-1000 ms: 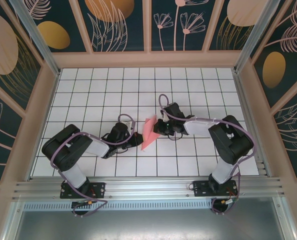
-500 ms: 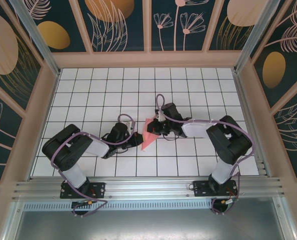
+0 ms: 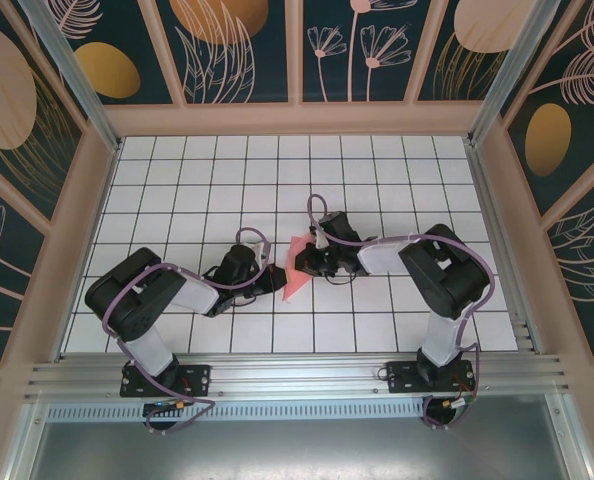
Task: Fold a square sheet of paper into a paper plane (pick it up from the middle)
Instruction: Fourth fold the wing at the center of the table.
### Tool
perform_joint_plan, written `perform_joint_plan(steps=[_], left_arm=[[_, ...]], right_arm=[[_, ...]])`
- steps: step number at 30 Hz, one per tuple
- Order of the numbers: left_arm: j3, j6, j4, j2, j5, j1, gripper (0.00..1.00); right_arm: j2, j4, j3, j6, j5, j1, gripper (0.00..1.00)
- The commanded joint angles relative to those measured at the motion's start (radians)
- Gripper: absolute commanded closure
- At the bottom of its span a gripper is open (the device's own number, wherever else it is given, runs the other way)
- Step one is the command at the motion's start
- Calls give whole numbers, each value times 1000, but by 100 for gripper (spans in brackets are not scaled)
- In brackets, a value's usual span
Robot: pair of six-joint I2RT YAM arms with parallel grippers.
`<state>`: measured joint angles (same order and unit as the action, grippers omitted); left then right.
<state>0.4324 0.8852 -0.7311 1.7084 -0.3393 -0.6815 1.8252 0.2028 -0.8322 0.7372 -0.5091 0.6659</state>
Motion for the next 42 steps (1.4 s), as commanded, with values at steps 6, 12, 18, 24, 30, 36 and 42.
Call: perform_joint_plan(steps=[6, 12, 18, 24, 30, 36, 42], left_arm=[[22, 9, 127, 25, 5, -2, 89], [40, 5, 195, -46, 65, -2, 79], [84, -23, 252, -61, 94, -2, 80], [85, -31, 234, -31, 56, -2, 91], [63, -30, 179, -1, -10, -3, 96], [51, -32, 150, 42, -33, -3, 99], [52, -35, 148, 51, -37, -2, 100]], right_arm=[[37, -78, -22, -22, 85, 6, 98], [30, -85, -14, -27, 96, 6, 98], [25, -81, -13, -27, 92, 6, 98], [18, -82, -18, -26, 88, 6, 98], [-13, -71, -19, -23, 61, 6, 96], [-85, -62, -17, -11, 26, 8, 93], [-91, -70, 9, 16, 31, 29, 94]])
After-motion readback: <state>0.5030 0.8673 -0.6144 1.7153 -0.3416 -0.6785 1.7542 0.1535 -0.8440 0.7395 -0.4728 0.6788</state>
